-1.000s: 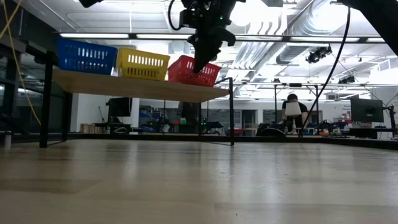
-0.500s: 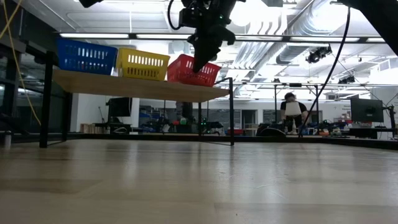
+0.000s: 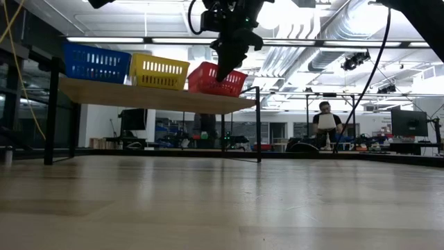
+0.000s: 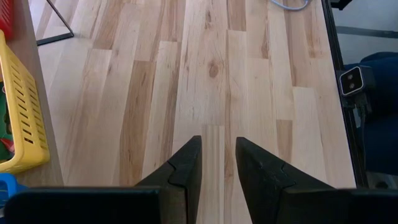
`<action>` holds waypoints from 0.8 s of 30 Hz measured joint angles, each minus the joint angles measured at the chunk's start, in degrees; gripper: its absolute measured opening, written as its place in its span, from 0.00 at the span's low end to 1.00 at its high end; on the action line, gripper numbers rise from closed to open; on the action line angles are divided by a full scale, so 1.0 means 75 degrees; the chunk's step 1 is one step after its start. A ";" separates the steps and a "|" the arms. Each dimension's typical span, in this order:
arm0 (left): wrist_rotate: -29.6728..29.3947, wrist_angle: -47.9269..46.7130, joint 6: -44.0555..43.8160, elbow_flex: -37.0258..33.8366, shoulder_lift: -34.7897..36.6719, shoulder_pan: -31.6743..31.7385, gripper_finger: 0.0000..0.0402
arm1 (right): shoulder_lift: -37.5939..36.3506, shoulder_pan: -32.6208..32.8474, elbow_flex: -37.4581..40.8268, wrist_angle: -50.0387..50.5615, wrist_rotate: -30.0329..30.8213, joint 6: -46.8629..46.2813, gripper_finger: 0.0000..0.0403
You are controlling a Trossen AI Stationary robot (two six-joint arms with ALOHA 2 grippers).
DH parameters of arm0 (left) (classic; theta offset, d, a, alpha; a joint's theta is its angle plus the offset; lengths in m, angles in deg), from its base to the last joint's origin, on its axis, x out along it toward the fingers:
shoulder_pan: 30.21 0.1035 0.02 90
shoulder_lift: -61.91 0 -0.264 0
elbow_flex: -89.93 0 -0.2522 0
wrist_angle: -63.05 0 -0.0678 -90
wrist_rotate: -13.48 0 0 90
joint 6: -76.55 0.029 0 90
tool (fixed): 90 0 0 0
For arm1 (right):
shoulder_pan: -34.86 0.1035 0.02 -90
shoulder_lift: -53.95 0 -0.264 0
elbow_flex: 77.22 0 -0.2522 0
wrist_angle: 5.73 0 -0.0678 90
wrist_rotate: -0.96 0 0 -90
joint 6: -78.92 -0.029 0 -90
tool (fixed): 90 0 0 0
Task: Pick & Place Office Desk Supplies
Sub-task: Put the red bin with spring keychains on the shelf, then return to Home Position
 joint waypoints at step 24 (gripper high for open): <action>0.0000 0.0000 0.0002 -0.0001 0.0000 0.0001 0.23 | 0.0000 0.0000 0.0000 -0.0003 0.0079 -0.0112 0.24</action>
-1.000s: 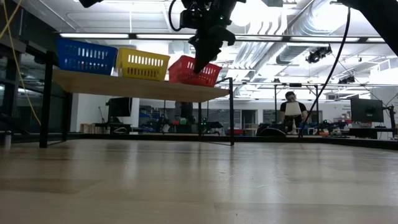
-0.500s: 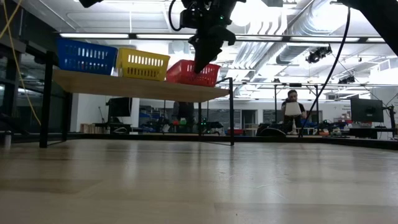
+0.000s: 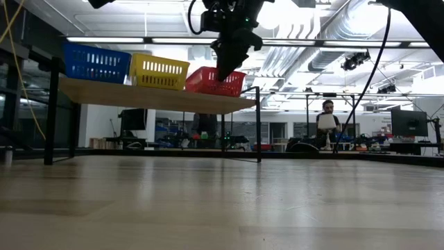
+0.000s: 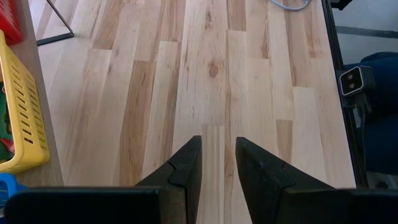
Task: Pick & Place Office Desk Supplies
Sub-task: Return to Home Position
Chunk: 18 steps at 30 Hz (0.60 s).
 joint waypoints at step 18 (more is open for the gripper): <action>0.0000 0.0021 0.0001 0.0001 -0.0003 0.0001 0.23 | -0.0318 0.0133 -0.0010 0.0035 0.0393 0.0172 0.33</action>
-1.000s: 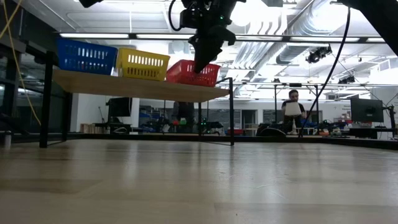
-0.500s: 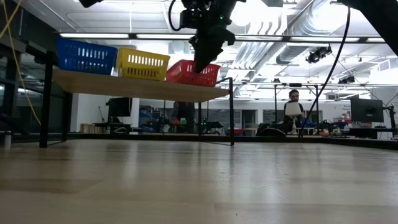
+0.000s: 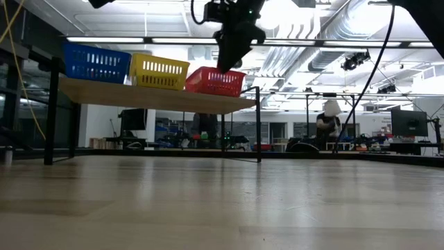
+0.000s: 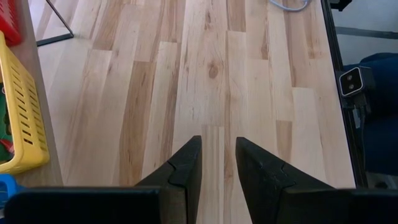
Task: Pick & Place Office Desk Supplies
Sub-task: Return to Home Position
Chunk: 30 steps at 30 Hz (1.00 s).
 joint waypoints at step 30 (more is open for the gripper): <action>0.0000 0.0384 0.0001 0.0000 0.0000 -0.0002 0.23 | -0.0378 0.1309 0.0007 0.0486 0.0797 -0.1306 0.32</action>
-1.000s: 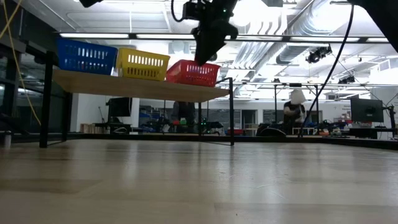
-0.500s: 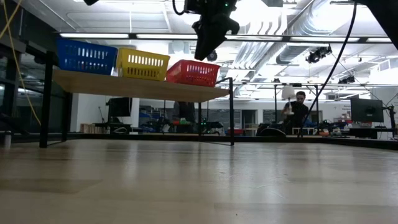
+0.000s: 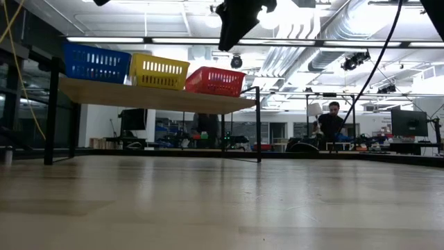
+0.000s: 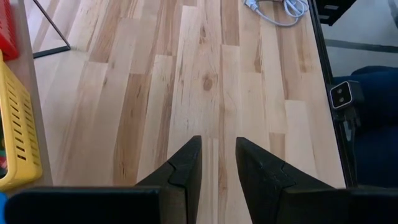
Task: Pick & Place Office Desk Supplies
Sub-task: Return to Home Position
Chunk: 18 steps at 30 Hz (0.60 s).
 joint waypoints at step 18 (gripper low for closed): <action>0.0000 0.0165 0.0000 0.0000 0.0000 0.0000 0.23 | 0.0012 0.0319 0.0000 -0.0244 -0.1088 -0.2336 0.32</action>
